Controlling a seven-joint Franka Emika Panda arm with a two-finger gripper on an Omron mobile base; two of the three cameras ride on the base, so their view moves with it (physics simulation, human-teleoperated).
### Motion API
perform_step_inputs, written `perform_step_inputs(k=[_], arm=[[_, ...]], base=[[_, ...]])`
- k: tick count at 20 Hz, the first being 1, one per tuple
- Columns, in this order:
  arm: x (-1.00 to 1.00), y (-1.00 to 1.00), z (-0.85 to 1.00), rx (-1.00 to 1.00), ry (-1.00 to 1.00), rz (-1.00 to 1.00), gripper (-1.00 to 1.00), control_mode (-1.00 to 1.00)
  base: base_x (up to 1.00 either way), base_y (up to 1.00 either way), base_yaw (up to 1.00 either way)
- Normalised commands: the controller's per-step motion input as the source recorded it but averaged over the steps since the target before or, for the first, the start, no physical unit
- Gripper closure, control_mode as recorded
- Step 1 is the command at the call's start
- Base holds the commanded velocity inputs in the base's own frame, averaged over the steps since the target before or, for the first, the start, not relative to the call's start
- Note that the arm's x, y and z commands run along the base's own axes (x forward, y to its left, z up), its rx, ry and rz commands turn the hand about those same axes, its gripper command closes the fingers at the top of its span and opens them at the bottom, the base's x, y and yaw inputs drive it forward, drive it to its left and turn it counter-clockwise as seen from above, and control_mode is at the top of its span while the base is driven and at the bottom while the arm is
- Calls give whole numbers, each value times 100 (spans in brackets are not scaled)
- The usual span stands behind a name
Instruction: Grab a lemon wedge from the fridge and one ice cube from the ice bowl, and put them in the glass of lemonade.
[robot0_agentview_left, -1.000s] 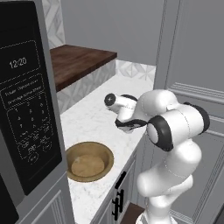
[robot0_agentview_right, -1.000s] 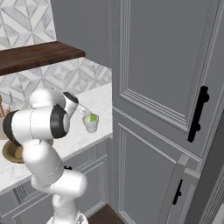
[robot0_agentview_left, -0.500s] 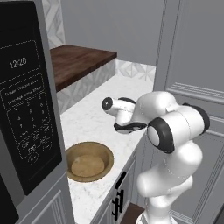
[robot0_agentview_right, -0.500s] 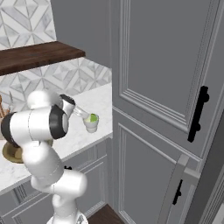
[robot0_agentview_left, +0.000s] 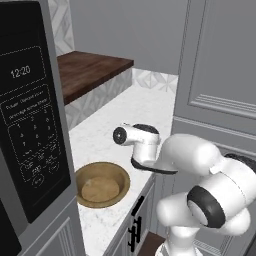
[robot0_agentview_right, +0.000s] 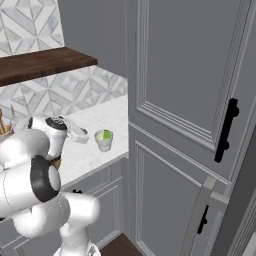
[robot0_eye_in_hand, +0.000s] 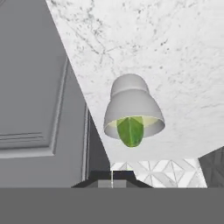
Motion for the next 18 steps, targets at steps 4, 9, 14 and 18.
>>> perform_step_inputs(k=[4, 9, 14, 18], arm=[[-100, 0, 62, -11, -59, -1, 100, -100], [-81, -17, 82, -1, -35, -10, 100, -100], [-69, -36, 86, 0, -14, -7, 100, -100], [-97, -4, 61, 0, -8, -10, 100, -100]], base=[[0, 0, 0], [0, 0, 0], [0, 0, 0], [0, 0, 0]])
